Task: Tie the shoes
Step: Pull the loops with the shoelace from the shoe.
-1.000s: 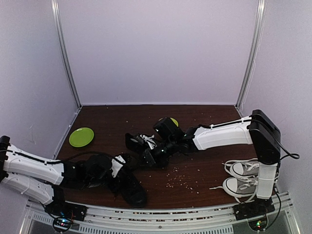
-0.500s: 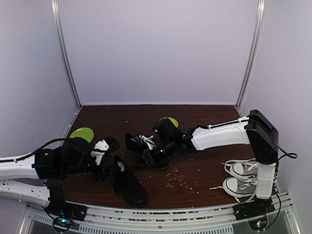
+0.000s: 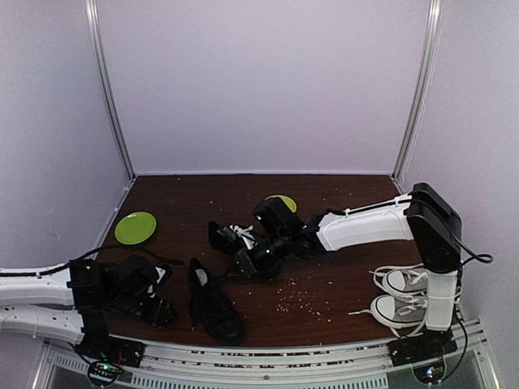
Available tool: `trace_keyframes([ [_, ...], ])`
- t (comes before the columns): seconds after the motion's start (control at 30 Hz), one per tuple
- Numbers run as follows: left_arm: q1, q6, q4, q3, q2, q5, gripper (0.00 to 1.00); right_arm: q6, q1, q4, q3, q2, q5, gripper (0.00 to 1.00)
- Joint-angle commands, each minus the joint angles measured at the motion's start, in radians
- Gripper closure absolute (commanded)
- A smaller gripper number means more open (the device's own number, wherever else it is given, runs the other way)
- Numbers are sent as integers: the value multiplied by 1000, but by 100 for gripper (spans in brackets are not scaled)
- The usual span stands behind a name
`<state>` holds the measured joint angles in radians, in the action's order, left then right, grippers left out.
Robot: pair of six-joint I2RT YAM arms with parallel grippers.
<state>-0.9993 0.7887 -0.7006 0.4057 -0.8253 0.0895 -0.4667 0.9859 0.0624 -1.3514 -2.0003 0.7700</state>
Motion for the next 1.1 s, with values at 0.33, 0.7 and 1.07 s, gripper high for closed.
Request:
trace_keyframes([
  [0.33,-54,-234,241,152,-455,-42,45,-10,-4,-74,9,-8,27,100],
  [0.7,-59,-230,261,84,-358,-127,42,-13,-5,-82,5,-12,31,100],
  [1.07,-59,-198,288,99,-400,5,90,-19,-5,-82,26,0,24,100],
])
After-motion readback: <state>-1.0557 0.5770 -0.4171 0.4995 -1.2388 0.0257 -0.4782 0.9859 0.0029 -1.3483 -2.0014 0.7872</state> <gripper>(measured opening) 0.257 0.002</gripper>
